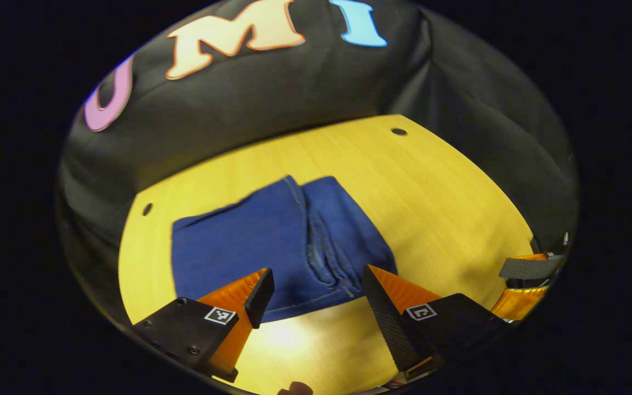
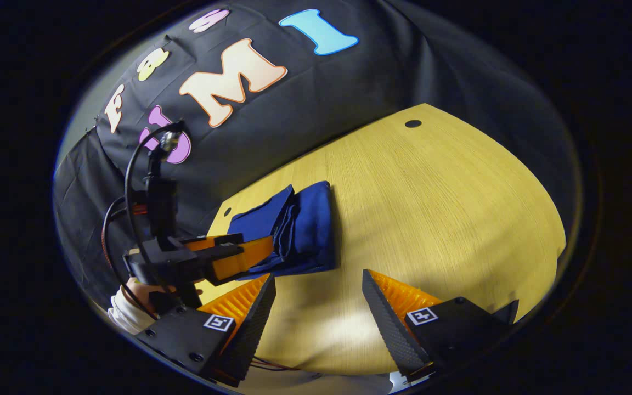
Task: Grasp the waist and the cuffs of the jeans and fold them to make the two legs overlap; first hold the waist and fold one-third of the jeans toward the cuffs, then hold the cuffs and fold the remaining one-third in the same direction to finish folding.
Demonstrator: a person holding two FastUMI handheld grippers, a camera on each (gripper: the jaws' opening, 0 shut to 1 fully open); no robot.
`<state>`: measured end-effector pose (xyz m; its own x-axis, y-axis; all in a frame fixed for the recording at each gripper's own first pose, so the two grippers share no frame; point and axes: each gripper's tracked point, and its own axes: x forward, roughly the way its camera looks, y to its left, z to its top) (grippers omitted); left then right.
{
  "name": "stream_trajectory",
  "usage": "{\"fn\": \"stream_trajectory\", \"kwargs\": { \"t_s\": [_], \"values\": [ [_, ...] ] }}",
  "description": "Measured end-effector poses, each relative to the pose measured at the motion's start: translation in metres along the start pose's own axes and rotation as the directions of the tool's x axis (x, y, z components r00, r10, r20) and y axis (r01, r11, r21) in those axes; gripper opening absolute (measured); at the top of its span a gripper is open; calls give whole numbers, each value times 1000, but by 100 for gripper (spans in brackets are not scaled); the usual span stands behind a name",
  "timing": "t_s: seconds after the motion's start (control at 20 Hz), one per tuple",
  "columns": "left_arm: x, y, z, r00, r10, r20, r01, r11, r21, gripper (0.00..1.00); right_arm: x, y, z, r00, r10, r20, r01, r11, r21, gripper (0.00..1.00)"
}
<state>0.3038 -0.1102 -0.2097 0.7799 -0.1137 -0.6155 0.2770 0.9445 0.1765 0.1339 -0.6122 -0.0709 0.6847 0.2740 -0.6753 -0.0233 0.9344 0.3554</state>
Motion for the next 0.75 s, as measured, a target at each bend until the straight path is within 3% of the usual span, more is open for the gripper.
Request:
{"fn": "stream_trajectory", "kwargs": {
  "t_s": [0.3, 0.45, 0.75],
  "values": [
    [-51, 68, -27, 997, 75, 4, -73, 984, -160, 96, 1, 23, 10, 999, 13, 47, -12, 1000, -20, 98],
    [-62, 100, -53, 992, 125, -19, -126, 958, -256, 97, 1, 36, 15, 997, 20, 73, -18, 999, -30, 98],
    [-54, 124, -107, 982, 123, -142, -172, 893, -415, 96, 7, 42, 8, 999, -7, 53, 9, 999, -44, 98]
  ]
}}
